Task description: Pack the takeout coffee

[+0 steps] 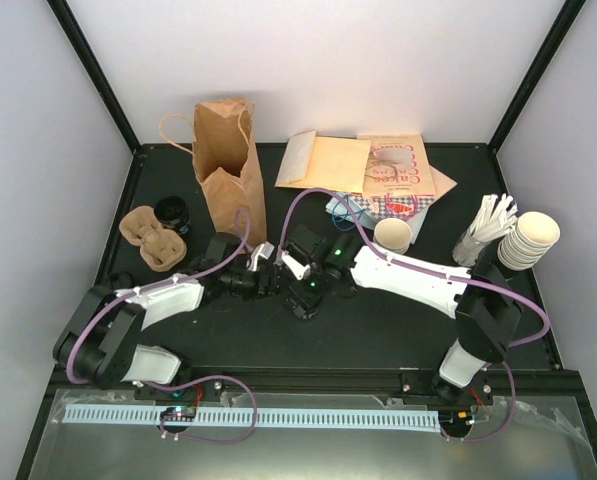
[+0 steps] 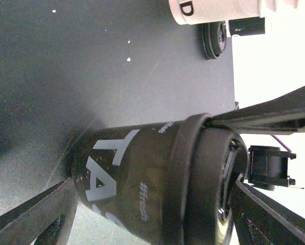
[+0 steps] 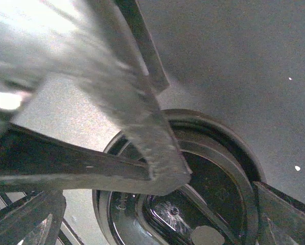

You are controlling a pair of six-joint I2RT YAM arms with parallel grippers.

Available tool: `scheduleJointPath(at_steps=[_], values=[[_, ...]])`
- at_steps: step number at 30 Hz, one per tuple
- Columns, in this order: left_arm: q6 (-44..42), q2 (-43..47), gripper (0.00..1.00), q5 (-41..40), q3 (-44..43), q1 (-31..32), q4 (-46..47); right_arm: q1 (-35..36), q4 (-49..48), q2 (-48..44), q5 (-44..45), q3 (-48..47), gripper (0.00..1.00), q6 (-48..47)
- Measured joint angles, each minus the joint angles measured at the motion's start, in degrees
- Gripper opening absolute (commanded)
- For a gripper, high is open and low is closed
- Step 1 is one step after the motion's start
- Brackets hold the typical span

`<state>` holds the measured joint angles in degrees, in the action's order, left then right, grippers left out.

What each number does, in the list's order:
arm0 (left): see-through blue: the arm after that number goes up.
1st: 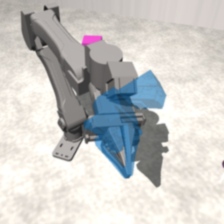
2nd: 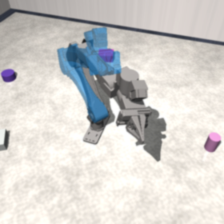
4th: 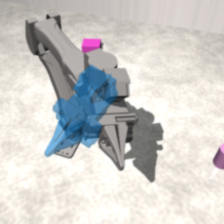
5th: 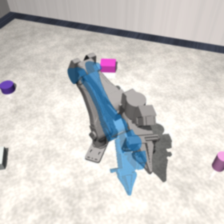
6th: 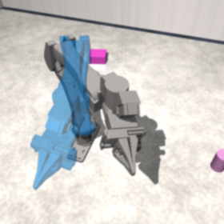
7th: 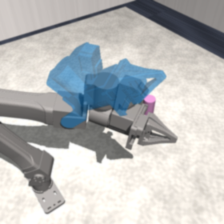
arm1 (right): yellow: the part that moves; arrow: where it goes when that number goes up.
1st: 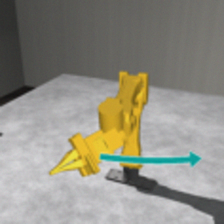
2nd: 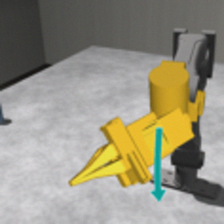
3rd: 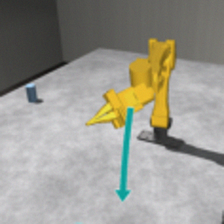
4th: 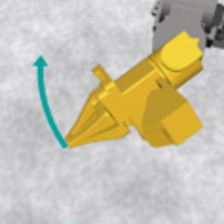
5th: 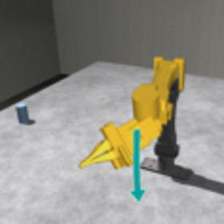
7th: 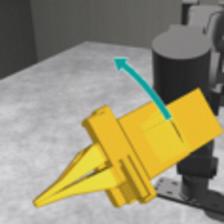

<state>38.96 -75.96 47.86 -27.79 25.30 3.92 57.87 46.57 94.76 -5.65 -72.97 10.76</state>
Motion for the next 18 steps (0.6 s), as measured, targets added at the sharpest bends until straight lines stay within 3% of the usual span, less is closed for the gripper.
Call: scheduleJointPath(at_steps=[9, 18], values=[[-2.54, -8.28, 0.84, -1.25, -7.5, 1.7, -5.16, -0.09, -0.87, -1.22, -0.81, 1.11, 0.99, -0.35], [-4.42, -8.92, 0.83, -1.84, -8.81, 1.75, -7.19, -0.09, -3.08, -7.06, 2.8, 1.86, 0.99, -0.17]])
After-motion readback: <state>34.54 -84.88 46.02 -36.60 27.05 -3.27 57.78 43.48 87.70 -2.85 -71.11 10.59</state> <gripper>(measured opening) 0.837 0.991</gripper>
